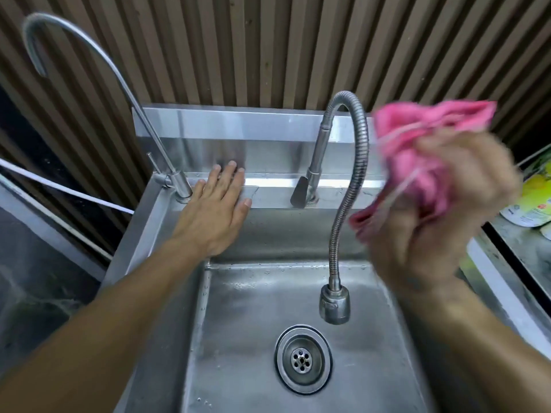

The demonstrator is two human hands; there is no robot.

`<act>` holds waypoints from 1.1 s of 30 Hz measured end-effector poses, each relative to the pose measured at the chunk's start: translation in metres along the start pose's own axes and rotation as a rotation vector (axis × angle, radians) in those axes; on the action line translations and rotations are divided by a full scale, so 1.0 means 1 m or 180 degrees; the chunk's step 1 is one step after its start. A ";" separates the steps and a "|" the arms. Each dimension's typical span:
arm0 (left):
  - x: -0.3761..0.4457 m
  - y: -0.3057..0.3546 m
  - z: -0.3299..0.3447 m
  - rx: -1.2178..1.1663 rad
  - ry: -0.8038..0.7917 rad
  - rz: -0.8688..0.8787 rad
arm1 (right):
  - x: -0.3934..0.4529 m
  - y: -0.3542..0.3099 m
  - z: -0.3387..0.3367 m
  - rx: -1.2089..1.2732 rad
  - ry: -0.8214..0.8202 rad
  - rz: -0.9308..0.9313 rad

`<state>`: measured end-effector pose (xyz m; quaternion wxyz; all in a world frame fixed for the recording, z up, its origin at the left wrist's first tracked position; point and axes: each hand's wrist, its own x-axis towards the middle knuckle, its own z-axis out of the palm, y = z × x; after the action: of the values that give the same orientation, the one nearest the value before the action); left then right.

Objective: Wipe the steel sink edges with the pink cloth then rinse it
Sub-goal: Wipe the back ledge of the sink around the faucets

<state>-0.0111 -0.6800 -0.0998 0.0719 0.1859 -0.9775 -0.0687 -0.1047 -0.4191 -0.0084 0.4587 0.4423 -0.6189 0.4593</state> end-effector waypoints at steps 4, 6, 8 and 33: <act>0.015 0.018 0.005 0.0050 0.0432 0.0016 | 0.002 0.078 0.020 -0.0218 0.0364 0.1145; 0.021 0.025 0.007 0.0158 0.0675 0.0101 | -0.003 0.094 0.053 -0.0561 -0.0022 0.1091; 0.033 0.031 0.002 0.0174 0.0939 0.0206 | -0.010 0.094 0.084 -0.0517 -0.0883 0.1109; 0.102 0.061 -0.008 0.0597 0.1821 0.0322 | -0.026 0.195 0.061 -0.2086 -0.1411 0.0807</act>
<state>-0.1250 -0.6628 -0.0705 0.3302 0.1547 -0.9277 0.0807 -0.2990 -0.4389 -0.0749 0.3707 0.2814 -0.8657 0.1845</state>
